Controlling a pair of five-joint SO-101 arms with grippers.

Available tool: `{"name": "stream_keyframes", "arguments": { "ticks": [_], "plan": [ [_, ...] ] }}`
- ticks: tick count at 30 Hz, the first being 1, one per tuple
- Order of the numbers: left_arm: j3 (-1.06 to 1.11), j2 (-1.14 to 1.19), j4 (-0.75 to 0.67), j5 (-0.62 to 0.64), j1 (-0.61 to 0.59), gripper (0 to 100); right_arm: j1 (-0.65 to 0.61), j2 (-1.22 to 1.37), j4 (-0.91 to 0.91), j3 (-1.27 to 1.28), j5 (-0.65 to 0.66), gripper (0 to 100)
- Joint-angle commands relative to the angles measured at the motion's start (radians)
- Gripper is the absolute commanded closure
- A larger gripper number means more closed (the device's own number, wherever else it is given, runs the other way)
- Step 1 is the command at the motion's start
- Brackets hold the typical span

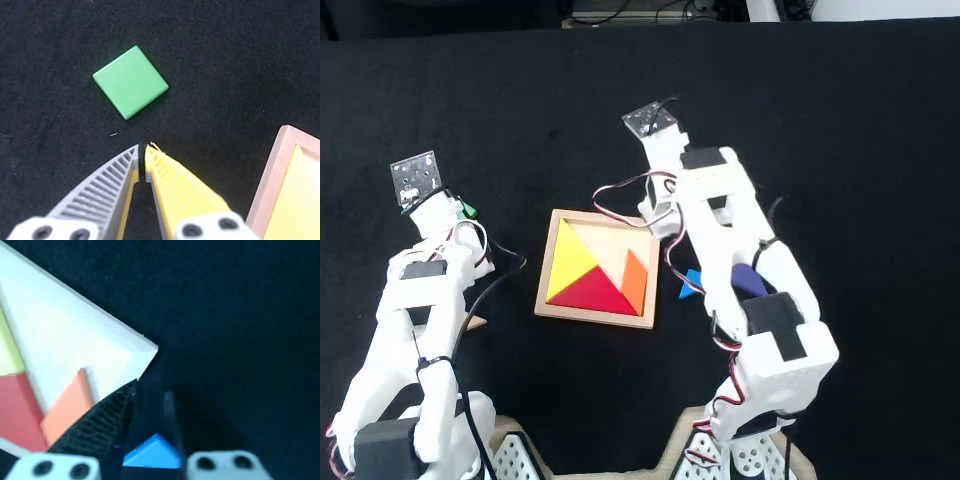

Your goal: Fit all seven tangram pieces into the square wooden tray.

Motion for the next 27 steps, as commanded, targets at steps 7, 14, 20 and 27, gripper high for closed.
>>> {"name": "stream_keyframes", "arguments": {
  "ticks": [7,14,20,27],
  "plan": [
    [-0.038,-0.003,-0.011,-0.005,0.01,97,-0.175,0.027,0.083,-0.081,-0.189,84.1],
    [-0.038,-0.003,-0.011,-0.005,0.01,97,-0.112,0.148,0.071,-0.137,-0.199,83.9],
    [-0.038,-0.003,-0.011,-0.005,0.01,97,-0.098,0.179,0.115,-0.189,-0.199,83.9],
    [-0.038,-0.003,-0.011,-0.005,0.012,97,-0.054,0.185,0.118,-0.222,-0.193,83.9]
  ]
}}
